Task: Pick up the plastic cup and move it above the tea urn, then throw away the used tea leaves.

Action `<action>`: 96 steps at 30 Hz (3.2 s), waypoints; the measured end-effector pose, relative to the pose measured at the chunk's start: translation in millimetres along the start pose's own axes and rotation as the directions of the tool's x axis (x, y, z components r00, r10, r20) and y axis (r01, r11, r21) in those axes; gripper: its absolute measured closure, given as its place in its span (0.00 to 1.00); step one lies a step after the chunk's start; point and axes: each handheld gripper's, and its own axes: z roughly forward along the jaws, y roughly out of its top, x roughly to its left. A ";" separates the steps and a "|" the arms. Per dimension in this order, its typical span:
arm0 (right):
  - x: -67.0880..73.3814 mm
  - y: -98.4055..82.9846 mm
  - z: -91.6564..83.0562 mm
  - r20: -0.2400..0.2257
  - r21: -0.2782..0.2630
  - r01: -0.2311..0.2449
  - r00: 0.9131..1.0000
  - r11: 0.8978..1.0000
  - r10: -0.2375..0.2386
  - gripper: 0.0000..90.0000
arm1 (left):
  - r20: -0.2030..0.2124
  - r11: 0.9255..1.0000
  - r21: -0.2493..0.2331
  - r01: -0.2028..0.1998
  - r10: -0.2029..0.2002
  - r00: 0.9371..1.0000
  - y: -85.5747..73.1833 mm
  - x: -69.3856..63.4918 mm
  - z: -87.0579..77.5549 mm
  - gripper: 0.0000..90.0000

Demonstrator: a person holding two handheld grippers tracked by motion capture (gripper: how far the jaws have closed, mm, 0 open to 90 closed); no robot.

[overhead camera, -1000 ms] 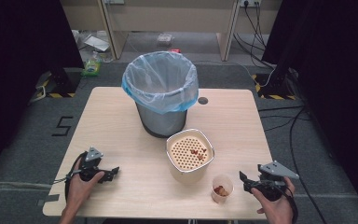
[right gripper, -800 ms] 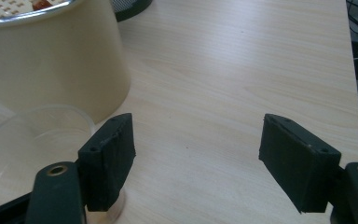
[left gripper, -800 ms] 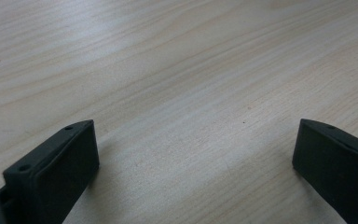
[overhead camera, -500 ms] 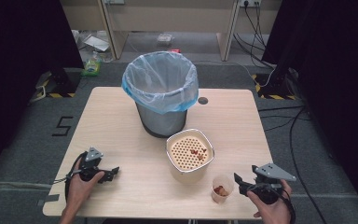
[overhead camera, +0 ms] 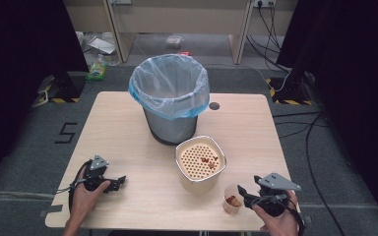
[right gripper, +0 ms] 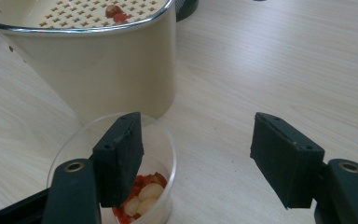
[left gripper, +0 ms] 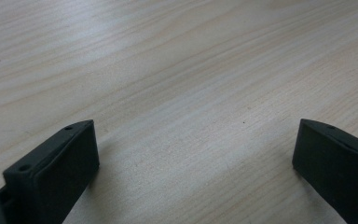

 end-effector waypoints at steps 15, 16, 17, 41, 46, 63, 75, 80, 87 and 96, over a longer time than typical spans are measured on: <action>6.7 -5.5 15.8 -0.054 0.040 0.040 0.998 0.998 -0.038 0.56 | 0.000 1.000 0.000 0.000 0.000 1.000 0.0 0.0 0.0 0.00; 6.4 -6.1 16.6 -0.058 0.044 0.044 0.997 0.998 -0.041 0.58 | 0.000 1.000 0.000 0.000 0.000 1.000 0.0 0.0 0.0 0.00; 6.5 -6.8 17.6 -0.058 0.050 0.044 0.997 0.998 -0.041 0.59 | 0.000 1.000 0.000 0.000 0.000 1.000 0.0 0.0 0.0 0.00; 4.2 -17.7 33.3 -0.125 0.147 0.055 0.991 0.988 -0.036 0.88 | 0.000 1.000 0.000 0.000 0.000 1.000 0.0 0.0 0.0 0.00; 1.4 -14.6 26.1 -0.126 0.090 0.073 0.990 0.993 -0.061 0.97 | 0.000 1.000 0.000 0.000 0.000 1.000 0.0 0.1 0.0 0.00; -43.3 24.5 31.1 0.059 -0.011 0.104 0.993 0.995 -0.103 0.98 | 0.000 1.000 0.000 0.000 0.000 1.000 0.1 0.0 0.1 0.00; -65.6 62.7 42.8 0.159 -0.096 0.126 0.981 0.987 -0.110 0.98 | -0.002 1.000 0.000 0.001 -0.001 1.000 0.1 0.0 0.2 0.00; -64.3 73.1 48.6 0.171 -0.116 0.143 0.978 0.983 -0.122 0.98 | -0.002 1.000 0.000 0.001 -0.001 1.000 0.2 0.0 0.2 0.00; -55.8 87.3 52.1 0.193 -0.145 0.187 0.969 0.972 -0.158 0.98 | -0.002 1.000 0.000 0.001 -0.001 1.000 0.2 0.0 0.2 0.00; -42.6 106.2 54.1 0.243 -0.202 0.270 0.945 0.941 -0.219 0.98 | -0.002 1.000 0.000 0.001 -0.001 1.000 0.2 0.0 0.2 0.00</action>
